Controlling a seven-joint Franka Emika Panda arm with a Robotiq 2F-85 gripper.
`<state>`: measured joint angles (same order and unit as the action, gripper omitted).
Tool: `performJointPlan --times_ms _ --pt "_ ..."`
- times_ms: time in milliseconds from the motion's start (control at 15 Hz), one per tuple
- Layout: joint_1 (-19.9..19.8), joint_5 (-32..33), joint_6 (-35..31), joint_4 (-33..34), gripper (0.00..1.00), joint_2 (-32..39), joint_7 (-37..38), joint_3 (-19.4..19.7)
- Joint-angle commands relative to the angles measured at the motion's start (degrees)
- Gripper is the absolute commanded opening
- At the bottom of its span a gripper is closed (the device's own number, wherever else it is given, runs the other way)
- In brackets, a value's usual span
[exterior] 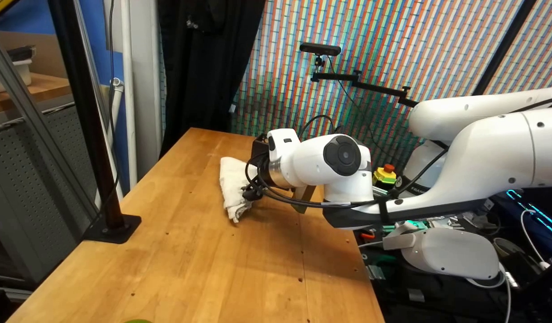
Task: Put the marker on the cloth, fold the cloth and put it in the box
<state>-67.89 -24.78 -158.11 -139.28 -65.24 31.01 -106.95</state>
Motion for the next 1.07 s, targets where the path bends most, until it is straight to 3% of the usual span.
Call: performJointPlan --times_ms 0,333,533,800,1000 --pt "-5.7 -2.2 -6.7 1.2 1.0 5.1 0.0 -4.8" --pt "-13.7 -2.3 -14.6 2.2 1.0 6.8 -0.3 -10.6" --pt "-15.4 -1.7 -17.8 2.0 1.0 10.5 -0.9 -12.7" --pt "-12.2 -1.2 -18.8 0.2 1.0 17.7 -1.9 -13.8" --pt "-5.6 -1.0 -18.2 -0.9 1.0 19.5 -1.7 -12.9"
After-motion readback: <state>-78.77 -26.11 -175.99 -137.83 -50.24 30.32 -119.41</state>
